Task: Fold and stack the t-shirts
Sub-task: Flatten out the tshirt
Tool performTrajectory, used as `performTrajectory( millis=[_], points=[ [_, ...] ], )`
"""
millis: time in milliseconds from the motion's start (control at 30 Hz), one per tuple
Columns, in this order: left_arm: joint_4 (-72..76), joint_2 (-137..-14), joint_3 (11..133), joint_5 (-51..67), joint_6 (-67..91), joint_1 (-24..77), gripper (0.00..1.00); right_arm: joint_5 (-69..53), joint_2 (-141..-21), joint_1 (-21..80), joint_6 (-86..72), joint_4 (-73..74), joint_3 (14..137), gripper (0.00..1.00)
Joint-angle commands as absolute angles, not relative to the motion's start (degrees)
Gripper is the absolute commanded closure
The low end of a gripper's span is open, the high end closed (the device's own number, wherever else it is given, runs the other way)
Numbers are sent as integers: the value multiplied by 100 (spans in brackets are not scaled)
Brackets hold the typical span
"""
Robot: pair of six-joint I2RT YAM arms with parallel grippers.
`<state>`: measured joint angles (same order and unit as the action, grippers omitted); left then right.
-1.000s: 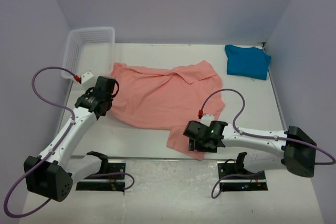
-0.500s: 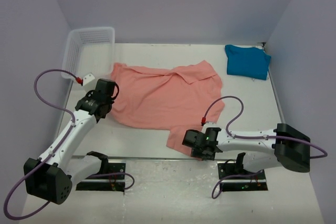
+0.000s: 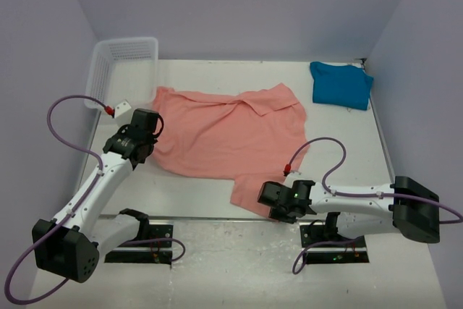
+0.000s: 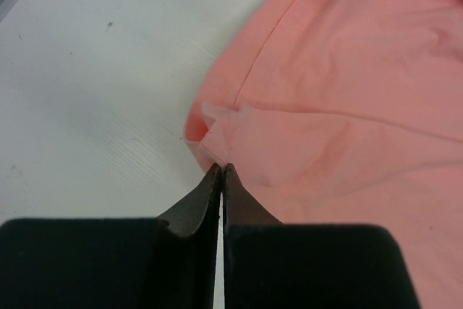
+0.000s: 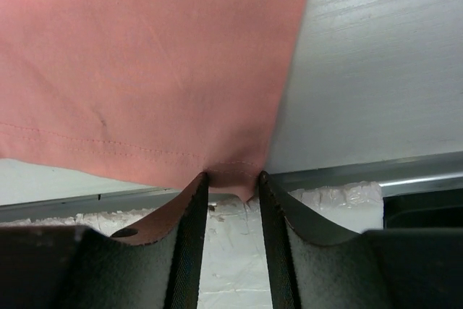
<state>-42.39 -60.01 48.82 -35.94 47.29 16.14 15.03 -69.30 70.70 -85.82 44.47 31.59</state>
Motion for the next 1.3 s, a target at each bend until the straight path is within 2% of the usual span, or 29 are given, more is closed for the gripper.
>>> performTrajectory(
  millis=[0, 233, 533, 733, 833, 933, 1267],
  points=[
    [-3999, -5959, 4843, -3560, 4641, 1582, 100, 1670, -7181, 7102, -8983, 3911, 2777, 66],
    [-3990, -5985, 4851, -3577, 4632, 1582, 100, 1705, -7233, 7137, -9009, 3981, 2839, 76],
    [-3955, -6064, 4825, -3560, 4623, 1591, 100, 1951, -7312, 7181, -9141, 4367, 3076, 100],
    [-3894, -6143, 4878, -3507, 4483, 1617, 100, 3030, -7251, 7172, -8816, 5571, 4296, 100],
    [-3858, -6126, 4965, -3481, 4369, 1652, 100, 3559, -7207, 6900, -8133, 6064, 4991, 100],
    [-3858, -6074, 5062, -3472, 4255, 1696, 100, 3901, -7163, 6496, -7674, 6038, 5343, 100],
    [-3701, -5678, 5475, -3498, 3666, 1837, 100, 4421, -6768, 4642, -4766, 5265, 6380, 100]
  ],
)
